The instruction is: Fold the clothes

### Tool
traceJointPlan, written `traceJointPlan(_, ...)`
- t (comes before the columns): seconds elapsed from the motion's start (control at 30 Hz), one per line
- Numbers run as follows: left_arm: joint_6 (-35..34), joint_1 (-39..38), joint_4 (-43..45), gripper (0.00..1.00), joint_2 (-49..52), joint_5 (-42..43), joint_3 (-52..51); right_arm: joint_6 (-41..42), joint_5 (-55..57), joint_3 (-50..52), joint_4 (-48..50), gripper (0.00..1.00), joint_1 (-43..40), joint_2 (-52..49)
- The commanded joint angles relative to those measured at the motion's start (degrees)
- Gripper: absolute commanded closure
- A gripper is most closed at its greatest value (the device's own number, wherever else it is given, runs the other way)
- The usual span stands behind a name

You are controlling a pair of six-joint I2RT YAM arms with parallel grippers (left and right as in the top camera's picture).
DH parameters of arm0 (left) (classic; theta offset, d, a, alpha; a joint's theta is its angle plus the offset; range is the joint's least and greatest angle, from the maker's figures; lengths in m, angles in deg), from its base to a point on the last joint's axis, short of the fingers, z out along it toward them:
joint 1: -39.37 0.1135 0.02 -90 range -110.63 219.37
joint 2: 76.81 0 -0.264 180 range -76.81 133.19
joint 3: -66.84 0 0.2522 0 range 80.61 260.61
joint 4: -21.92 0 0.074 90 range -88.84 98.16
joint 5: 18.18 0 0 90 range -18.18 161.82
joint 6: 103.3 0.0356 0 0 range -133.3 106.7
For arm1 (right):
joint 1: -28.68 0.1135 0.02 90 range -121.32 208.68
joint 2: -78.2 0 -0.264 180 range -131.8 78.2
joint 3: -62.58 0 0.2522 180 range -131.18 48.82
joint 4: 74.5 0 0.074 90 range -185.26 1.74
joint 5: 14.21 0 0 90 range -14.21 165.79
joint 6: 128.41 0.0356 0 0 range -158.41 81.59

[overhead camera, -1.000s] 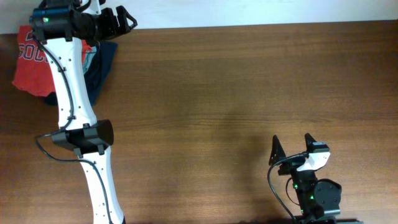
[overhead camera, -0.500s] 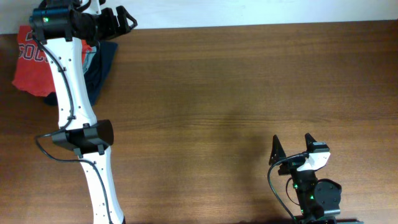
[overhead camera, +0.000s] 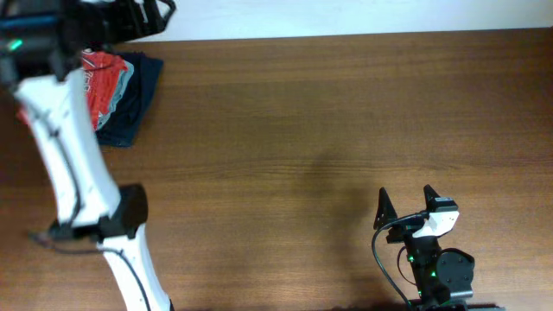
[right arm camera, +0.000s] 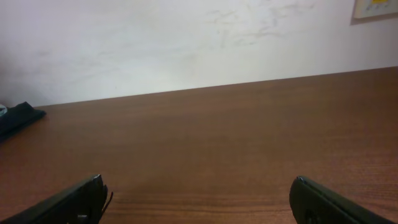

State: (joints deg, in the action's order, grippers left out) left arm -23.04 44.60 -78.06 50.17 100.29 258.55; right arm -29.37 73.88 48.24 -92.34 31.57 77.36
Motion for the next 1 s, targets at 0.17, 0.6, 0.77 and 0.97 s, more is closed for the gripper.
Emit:
traceJointPlan(0.17, 0.35, -0.22, 0.02, 0.01, -16.11, -0.09, -12.33, 0.24, 1.14, 0.26, -0.39, 0.02, -0.35, 0.52)
traceJointPlan(0.6, 0.33, -0.22, 10.36, 0.01, -39.74, -5.01, -61.20, 0.24, 1.14, 0.26, -0.39, 0.02, -0.35, 0.52)
traceJointPlan(0.77, 0.33, -0.22, 26.84, 0.01, -48.43, -7.10, -83.38, 0.24, 1.14, 0.26, -0.39, 0.02, -0.35, 0.52)
traceJointPlan(0.97, 0.31, -0.26, 49.62, 0.01, -57.29, -7.93, -109.57, 0.24, 1.14, 0.26, -0.39, 0.01, -0.35, 0.52)
